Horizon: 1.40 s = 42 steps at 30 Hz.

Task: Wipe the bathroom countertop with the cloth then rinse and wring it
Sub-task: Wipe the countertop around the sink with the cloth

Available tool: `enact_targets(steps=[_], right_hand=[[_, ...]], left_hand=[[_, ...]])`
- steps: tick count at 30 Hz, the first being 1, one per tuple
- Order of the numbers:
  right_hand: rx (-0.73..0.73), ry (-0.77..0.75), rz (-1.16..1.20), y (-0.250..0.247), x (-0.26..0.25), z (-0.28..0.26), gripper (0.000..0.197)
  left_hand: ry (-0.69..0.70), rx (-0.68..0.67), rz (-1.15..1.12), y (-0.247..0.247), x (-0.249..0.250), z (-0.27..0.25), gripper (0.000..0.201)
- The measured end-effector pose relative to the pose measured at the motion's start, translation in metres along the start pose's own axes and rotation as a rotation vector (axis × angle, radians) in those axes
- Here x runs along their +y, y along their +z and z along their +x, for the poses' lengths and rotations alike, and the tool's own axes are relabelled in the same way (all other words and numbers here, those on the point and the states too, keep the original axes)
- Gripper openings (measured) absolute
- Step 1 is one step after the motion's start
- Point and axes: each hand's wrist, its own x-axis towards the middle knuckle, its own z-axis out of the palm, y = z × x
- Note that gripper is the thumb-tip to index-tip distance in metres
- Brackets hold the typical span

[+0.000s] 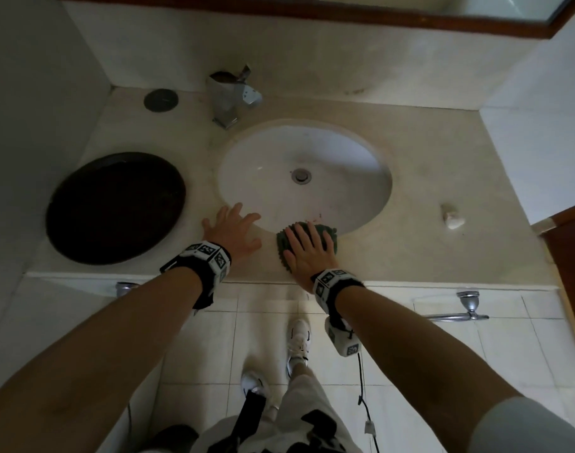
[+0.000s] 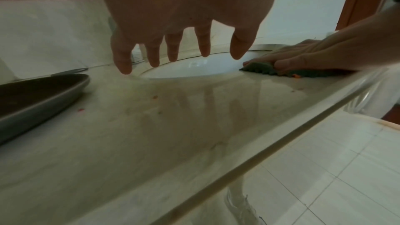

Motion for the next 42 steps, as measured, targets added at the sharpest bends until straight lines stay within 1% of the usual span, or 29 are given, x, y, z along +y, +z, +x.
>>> enact_targets(steps=[6,9,10,13,16,18,21,26,32,34,36,38,40,42], right_hand=[[-0.033,0.052,-0.018,-0.005,0.055,-0.014,0.056],[-0.046,0.096,-0.026,-0.01,0.086,-0.013,0.064],[-0.055,0.111,-0.022,-0.012,0.097,-0.011,0.064],[-0.107,0.165,0.004,-0.021,0.13,-0.004,0.055],[-0.121,0.206,0.001,-0.027,0.158,0.003,0.055],[-0.111,0.238,0.012,-0.028,0.168,0.006,0.056],[-0.083,0.291,0.027,-0.024,0.165,0.006,0.057],[-0.058,0.382,0.08,-0.019,0.135,-0.002,0.059],[-0.03,0.31,0.074,-0.007,0.075,-0.014,0.058],[-0.021,0.279,0.054,-0.004,0.066,-0.021,0.061],[-0.009,0.262,0.036,-0.003,0.068,-0.026,0.069],[0.0,0.279,0.032,-0.004,0.077,-0.03,0.073],[-0.006,0.311,0.03,-0.005,0.091,-0.031,0.071],[-0.017,0.339,0.027,-0.008,0.108,-0.028,0.065]], left_hand=[[0.09,-0.03,0.022,0.0,0.045,0.019,0.063],[0.138,-0.006,0.04,0.0,0.065,0.032,0.062],[0.148,-0.003,0.042,0.0,0.071,0.037,0.061],[0.166,-0.011,0.042,-0.002,0.09,0.05,0.061],[0.169,-0.009,0.04,-0.004,0.101,0.059,0.06],[0.166,-0.011,0.032,-0.004,0.103,0.061,0.06],[0.157,-0.024,0.025,-0.003,0.097,0.059,0.06],[0.141,-0.023,0.015,0.002,0.079,0.046,0.06],[0.124,-0.021,0.026,0.003,0.061,0.032,0.06],[0.119,-0.033,0.023,0.004,0.06,0.032,0.059],[0.133,-0.042,0.026,0.004,0.063,0.033,0.059],[0.149,-0.033,0.035,0.003,0.07,0.036,0.059],[0.159,-0.027,0.032,0.003,0.078,0.04,0.058],[0.171,-0.033,0.03,0.002,0.088,0.047,0.059]])
